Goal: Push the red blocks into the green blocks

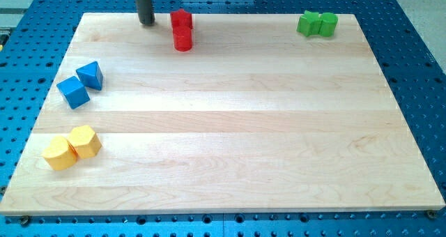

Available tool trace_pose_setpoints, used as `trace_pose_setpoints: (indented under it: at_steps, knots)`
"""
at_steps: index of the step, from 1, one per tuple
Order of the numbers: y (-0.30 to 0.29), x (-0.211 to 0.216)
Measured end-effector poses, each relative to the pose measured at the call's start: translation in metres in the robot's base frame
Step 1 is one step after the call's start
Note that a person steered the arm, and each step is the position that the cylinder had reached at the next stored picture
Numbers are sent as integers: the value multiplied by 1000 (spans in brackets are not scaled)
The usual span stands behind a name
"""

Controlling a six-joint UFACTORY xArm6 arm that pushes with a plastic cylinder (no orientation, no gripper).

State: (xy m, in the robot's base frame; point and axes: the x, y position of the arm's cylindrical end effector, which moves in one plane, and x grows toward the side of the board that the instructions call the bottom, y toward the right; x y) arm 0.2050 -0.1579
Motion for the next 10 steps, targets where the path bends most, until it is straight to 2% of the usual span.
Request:
trace_pose_setpoints:
  at_steps: [1, 2, 3, 4, 5, 7, 8, 9, 10]
  knots:
    - [82, 25]
    - [195, 47]
    - [258, 63]
    - [213, 72]
    - [268, 99]
    - [314, 99]
    - [302, 102]
    - [244, 118]
    - [126, 101]
